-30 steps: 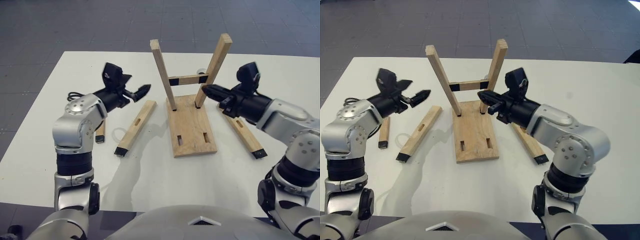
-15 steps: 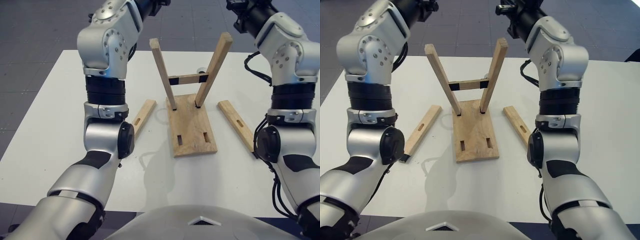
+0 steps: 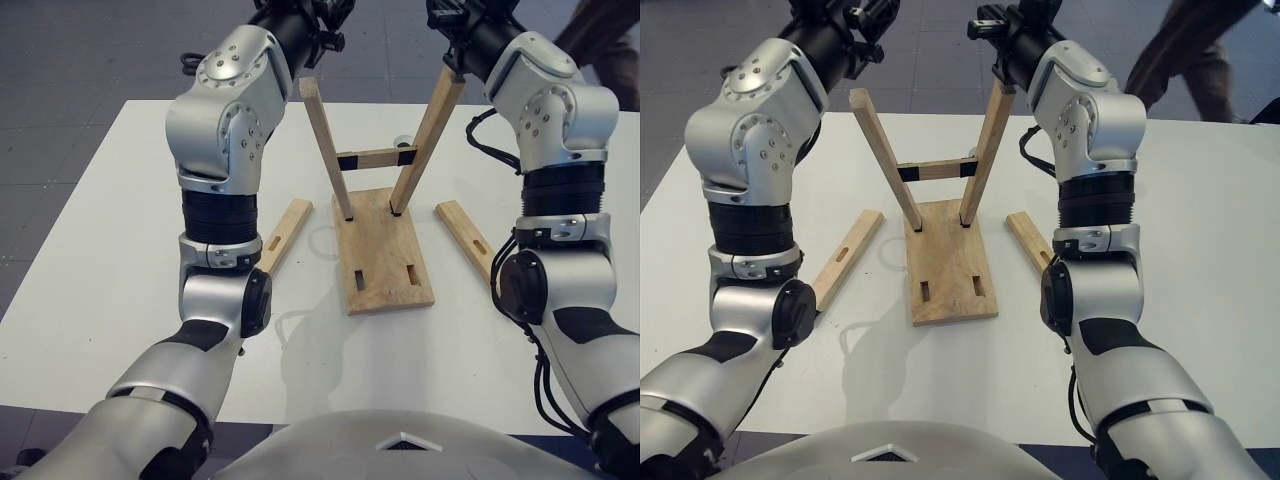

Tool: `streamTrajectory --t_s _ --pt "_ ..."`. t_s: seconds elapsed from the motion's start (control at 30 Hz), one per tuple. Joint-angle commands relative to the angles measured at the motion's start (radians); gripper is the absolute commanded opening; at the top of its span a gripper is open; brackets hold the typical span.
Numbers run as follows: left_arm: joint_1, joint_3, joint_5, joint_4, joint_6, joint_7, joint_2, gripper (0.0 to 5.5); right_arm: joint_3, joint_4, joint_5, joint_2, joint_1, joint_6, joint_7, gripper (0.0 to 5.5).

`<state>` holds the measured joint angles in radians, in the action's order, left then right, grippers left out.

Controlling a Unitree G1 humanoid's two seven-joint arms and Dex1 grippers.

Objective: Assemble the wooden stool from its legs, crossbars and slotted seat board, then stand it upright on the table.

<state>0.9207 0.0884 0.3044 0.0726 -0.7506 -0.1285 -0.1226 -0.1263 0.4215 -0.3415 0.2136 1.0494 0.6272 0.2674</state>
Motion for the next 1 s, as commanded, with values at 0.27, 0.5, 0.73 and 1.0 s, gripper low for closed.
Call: streamTrajectory --t_s 0.27,0.5,0.73,1.0 --pt "0.186 0.119 0.019 0.107 0.166 0.019 -0.028 2.51 -0.048 -0.034 0.0 -0.003 0.136 -0.086 -0.012 0.1" --pt "0.389 0.208 0.041 0.177 0.402 0.035 -0.071 2.51 -0.092 -0.068 -0.01 0.047 0.337 -0.183 -0.01 0.1" --pt "-0.238 0.014 0.109 0.051 -0.008 0.057 0.118 2.51 0.088 -0.033 0.026 -0.07 -0.315 -0.038 0.046 0.1" --pt "-0.394 -0.025 0.07 -0.012 -0.086 0.08 0.073 2.51 0.017 -0.155 0.007 -0.036 -0.394 -0.005 0.025 0.1"
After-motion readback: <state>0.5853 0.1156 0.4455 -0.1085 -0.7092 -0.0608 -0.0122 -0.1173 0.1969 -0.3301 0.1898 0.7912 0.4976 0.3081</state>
